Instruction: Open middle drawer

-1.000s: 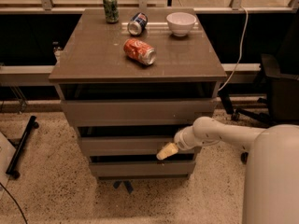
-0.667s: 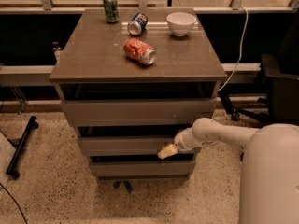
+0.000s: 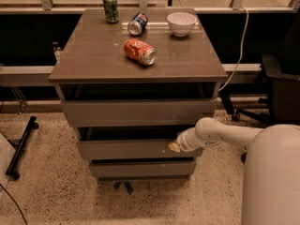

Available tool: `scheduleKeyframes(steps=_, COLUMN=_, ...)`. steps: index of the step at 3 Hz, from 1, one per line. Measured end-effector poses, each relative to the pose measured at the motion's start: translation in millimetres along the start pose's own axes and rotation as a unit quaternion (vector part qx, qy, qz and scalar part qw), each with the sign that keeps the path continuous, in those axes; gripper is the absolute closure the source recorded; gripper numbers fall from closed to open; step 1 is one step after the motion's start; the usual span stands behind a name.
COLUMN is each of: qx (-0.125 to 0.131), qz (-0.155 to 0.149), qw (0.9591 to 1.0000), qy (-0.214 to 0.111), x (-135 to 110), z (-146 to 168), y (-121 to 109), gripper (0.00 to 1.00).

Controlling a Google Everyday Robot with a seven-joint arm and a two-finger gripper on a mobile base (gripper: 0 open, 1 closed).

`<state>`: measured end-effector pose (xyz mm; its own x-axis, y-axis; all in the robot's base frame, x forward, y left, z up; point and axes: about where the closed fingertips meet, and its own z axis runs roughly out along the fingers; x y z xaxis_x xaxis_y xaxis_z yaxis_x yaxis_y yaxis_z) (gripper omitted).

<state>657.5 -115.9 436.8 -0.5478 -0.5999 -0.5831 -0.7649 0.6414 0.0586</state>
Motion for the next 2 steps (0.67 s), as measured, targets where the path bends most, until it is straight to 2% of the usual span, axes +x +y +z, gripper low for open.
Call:
scheduleKeyframes(steps=1, qx=0.0, qz=0.0, qw=1.0, qy=0.0, x=-1.9, z=-2.3, y=0.0, gripper=0.57)
scheduleKeyframes(steps=2, qx=0.0, qz=0.0, qw=1.0, qy=0.0, x=-3.9, z=-4.0, y=-0.6, gripper=0.27)
